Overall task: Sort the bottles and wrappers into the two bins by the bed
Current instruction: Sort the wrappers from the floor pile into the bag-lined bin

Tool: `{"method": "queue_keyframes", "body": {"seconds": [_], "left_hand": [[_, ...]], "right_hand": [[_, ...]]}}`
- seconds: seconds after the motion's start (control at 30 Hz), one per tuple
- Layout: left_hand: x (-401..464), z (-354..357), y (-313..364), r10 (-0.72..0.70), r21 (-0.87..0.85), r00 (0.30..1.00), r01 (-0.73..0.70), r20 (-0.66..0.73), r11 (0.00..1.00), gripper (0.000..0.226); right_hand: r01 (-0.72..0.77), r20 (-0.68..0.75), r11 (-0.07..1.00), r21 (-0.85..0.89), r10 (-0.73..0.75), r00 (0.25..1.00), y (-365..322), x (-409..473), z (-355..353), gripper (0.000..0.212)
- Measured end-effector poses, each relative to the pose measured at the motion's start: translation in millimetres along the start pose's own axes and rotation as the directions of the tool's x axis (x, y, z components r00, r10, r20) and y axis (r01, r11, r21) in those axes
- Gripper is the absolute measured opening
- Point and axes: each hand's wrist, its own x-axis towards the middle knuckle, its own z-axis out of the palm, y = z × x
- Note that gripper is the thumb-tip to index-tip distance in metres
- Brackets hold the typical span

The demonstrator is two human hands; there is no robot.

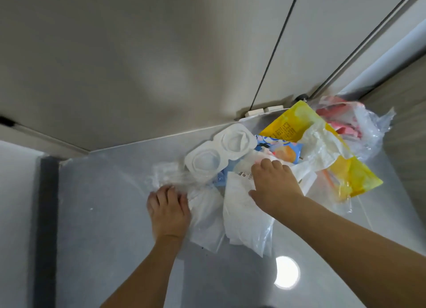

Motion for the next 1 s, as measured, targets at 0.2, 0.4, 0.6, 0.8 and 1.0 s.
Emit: {"method": "queue_keyframes", "body": {"seconds": [0.2, 0.4, 0.6, 0.8, 1.0], "left_hand": [[-1.4, 0.9, 0.7, -0.015, 0.015, 1.000, 0.015, -0.027, 1.000, 0.024], [-0.7, -0.9, 0.1, 0.028, 0.018, 0.999, -0.028, -0.039, 0.999, 0.018], [5.8, -12.5, 2.7, -0.014, 0.009, 0.986, 0.013, 0.166, 1.000, 0.034], [23.1, -70.9, 21.4, 0.006, 0.030, 0.971, -0.014, 0.237, 0.999, 0.021], [35.0, -144.0, 68.2, -0.109, -0.343, 0.983, 0.153, 0.145, 0.927, 0.016]], "right_hand": [[-0.043, 0.024, 0.995, 0.087, 0.041, 0.999, 0.5, 1.5, 3.2, 0.039], [-0.077, 0.052, 0.942, 0.325, 0.064, 0.997, 5.3, -7.7, -0.4, 0.032], [-0.064, -0.004, 0.917, 0.394, 0.072, 0.997, 17.8, -23.9, -23.5, 0.039], [-0.050, -0.043, 0.892, 0.448, 0.077, 0.996, 34.9, -57.3, -59.3, 0.037], [-0.109, -0.092, 0.861, 0.496, 0.177, 0.980, 63.1, -95.2, -79.8, 0.040]]}}
